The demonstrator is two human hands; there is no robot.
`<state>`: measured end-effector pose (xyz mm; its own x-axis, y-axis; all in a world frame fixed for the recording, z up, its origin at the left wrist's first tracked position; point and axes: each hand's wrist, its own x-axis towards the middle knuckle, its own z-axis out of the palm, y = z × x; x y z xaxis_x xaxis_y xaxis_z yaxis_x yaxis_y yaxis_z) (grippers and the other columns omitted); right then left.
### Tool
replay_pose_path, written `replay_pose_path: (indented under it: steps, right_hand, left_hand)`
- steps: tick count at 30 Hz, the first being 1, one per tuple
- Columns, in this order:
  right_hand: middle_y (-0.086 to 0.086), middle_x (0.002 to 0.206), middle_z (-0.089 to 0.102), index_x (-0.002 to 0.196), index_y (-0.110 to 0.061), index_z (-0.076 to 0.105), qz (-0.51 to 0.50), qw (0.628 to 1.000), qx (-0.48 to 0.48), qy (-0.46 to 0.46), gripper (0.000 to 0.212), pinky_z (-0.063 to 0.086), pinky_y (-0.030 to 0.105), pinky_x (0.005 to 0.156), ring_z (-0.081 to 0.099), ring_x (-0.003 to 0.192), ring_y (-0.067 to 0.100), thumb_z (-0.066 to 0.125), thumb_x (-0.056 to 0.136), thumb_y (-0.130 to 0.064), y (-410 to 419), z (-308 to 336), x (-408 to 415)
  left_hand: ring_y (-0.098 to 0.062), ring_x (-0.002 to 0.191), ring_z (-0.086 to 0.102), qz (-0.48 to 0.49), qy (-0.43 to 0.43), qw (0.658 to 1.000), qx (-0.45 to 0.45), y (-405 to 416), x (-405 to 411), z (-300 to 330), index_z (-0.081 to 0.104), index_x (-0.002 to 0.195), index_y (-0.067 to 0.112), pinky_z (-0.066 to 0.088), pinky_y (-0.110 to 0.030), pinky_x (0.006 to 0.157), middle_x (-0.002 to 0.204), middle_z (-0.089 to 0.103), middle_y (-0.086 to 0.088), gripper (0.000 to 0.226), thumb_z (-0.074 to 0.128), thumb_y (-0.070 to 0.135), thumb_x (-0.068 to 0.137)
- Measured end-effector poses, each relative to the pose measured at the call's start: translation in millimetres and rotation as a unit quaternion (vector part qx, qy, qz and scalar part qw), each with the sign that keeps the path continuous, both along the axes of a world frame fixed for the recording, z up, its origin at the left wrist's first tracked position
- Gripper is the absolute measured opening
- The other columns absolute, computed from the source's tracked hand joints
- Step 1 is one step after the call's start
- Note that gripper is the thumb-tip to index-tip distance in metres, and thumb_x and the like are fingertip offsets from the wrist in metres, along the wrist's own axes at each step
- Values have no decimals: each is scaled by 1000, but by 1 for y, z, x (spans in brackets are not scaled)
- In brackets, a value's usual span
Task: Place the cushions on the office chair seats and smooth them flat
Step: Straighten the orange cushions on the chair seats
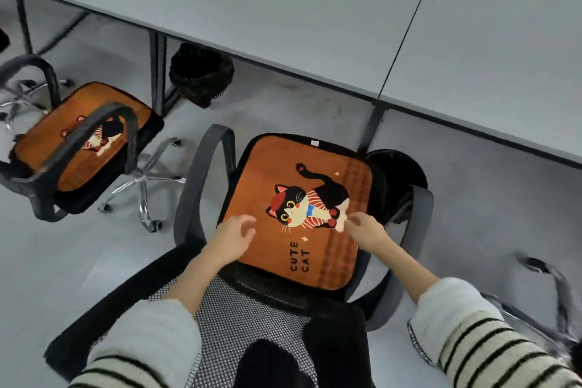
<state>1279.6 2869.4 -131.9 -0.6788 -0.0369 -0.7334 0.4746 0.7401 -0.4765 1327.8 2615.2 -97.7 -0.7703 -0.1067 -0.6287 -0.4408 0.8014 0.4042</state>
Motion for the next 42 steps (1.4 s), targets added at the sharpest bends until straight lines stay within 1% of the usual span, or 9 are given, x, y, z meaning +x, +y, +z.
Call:
replay_pose_path:
  steps: [6,10,13,20,27,32,36,38,42]
  right_hand:
    - [18,127,56,123,-5,52,55,995,72,-36,36,42,36,90,53,113,36,35,95,-21,-7,-86,-20]
    - [23,152,17,149,-3,3,-37,987,156,-21,67,19,45,114,20,140,40,39,97,-25,-16,-148,-34]
    - [19,157,3,148,-2,-11,-135,975,172,-30,75,16,49,116,9,144,38,39,98,-29,-22,-173,-41]
    - [22,142,38,144,-7,30,-409,896,169,38,52,37,46,105,42,127,39,37,92,-5,-29,-187,-63]
    - [17,131,49,134,-14,48,-317,911,212,159,47,31,47,103,44,124,35,38,90,-2,-60,-152,-86]
    - [12,123,58,130,-21,54,-133,937,208,248,41,34,40,94,50,117,31,50,90,-15,-90,-109,-146]
    - [12,128,58,137,-18,46,-12,942,160,294,55,21,37,112,49,123,27,43,86,0,-112,-101,-169]
    - [14,143,45,144,-16,35,3,944,156,292,60,10,41,118,34,138,25,41,87,1,-111,-104,-165]
    - [10,156,23,148,-14,24,-108,971,66,201,54,20,35,117,17,146,25,39,97,-11,-88,-134,-124]
  left_hand:
    - [-25,112,54,-28,0,997,-71,-30,-53,-92,47,134,16,42,-35,99,142,39,-10,39,48,17,95]
    - [-34,137,27,2,-19,994,-110,-49,-97,-171,23,146,13,28,-42,112,149,23,-17,59,50,21,94]
    - [-34,143,11,46,-50,992,-109,-57,-109,-205,0,149,10,21,-44,115,155,4,-17,72,46,22,95]
    - [-35,123,36,71,19,986,-149,-75,-137,-219,14,147,11,40,-44,95,137,33,-18,62,44,16,94]
    - [-39,100,57,103,-17,988,-116,-85,-125,-194,33,131,2,48,-41,82,111,58,-22,43,47,7,91]
    - [-32,75,67,210,-165,964,-9,-63,-93,-161,32,126,3,59,-40,63,108,57,-22,42,51,4,89]
    - [-25,67,70,-42,-288,954,-68,-42,-87,-141,48,96,2,60,-34,66,79,69,-13,17,44,19,94]
    - [-23,74,69,-160,-220,954,-127,-37,-106,-140,53,88,7,57,-31,70,83,68,-8,28,40,31,96]
    - [-30,104,54,-207,3,962,-181,-39,-163,-161,51,119,9,46,-38,80,116,55,-13,34,37,31,97]
